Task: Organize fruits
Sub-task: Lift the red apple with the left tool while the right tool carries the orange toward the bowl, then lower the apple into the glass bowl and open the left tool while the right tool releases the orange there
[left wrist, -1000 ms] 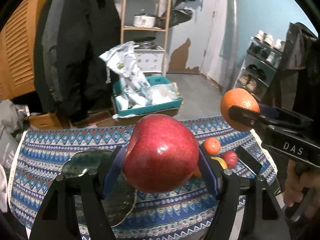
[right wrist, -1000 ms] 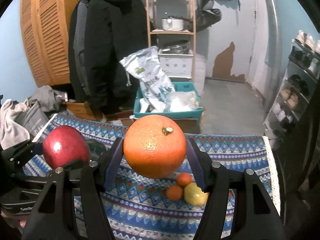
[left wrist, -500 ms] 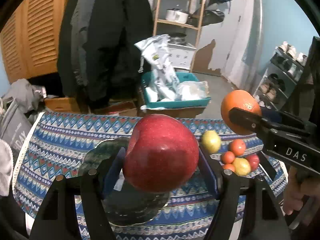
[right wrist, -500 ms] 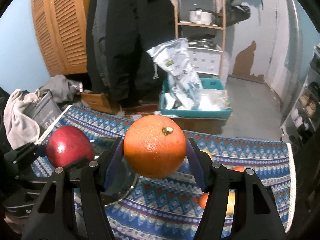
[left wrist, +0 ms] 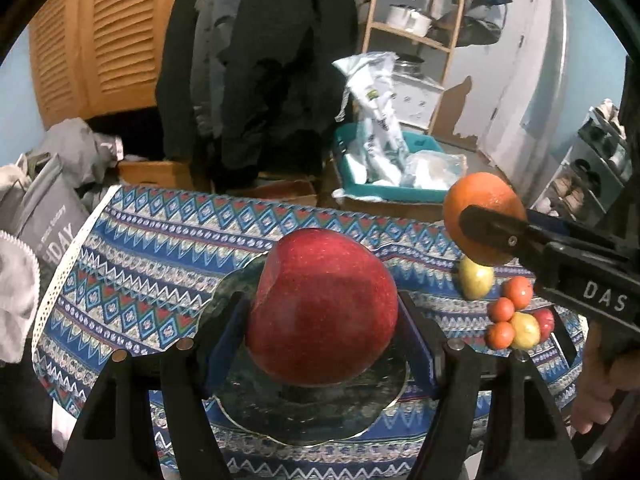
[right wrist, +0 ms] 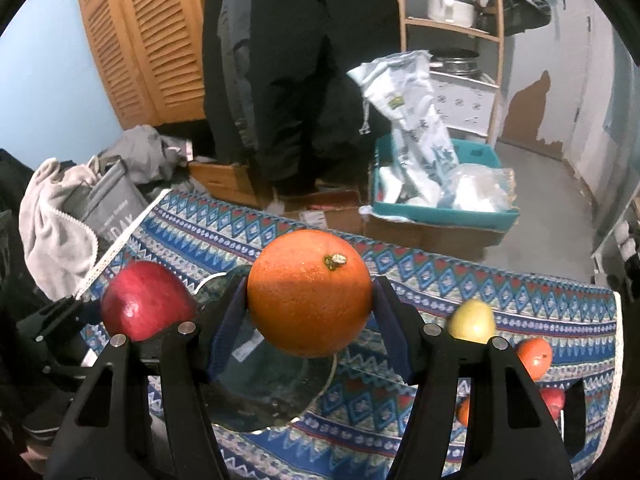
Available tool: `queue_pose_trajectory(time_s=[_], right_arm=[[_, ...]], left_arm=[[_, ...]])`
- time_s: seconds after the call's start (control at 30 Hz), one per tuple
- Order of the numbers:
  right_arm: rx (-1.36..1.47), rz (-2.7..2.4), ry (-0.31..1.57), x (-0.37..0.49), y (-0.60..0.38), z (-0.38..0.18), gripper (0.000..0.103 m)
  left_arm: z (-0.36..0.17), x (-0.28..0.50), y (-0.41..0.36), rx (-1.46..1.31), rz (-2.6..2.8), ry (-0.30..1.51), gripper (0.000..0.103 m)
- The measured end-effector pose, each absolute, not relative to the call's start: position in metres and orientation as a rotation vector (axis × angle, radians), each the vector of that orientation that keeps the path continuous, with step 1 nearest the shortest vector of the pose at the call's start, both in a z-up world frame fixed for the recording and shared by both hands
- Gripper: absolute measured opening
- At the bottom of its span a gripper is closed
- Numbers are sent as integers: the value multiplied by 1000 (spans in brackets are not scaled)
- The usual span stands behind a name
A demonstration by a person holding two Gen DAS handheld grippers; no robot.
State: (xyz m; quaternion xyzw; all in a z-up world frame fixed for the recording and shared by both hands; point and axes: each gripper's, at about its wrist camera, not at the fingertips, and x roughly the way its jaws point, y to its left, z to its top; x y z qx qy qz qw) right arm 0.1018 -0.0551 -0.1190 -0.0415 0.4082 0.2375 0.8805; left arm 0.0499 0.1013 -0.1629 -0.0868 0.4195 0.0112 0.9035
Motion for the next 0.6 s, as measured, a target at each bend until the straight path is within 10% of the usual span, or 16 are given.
queue_pose_trajectory(time_s=[0.6], right_arm=[[-132, 524, 1023, 112, -25, -195, 63]], left_arm=[[-257, 62, 123, -198, 88, 1118, 74]])
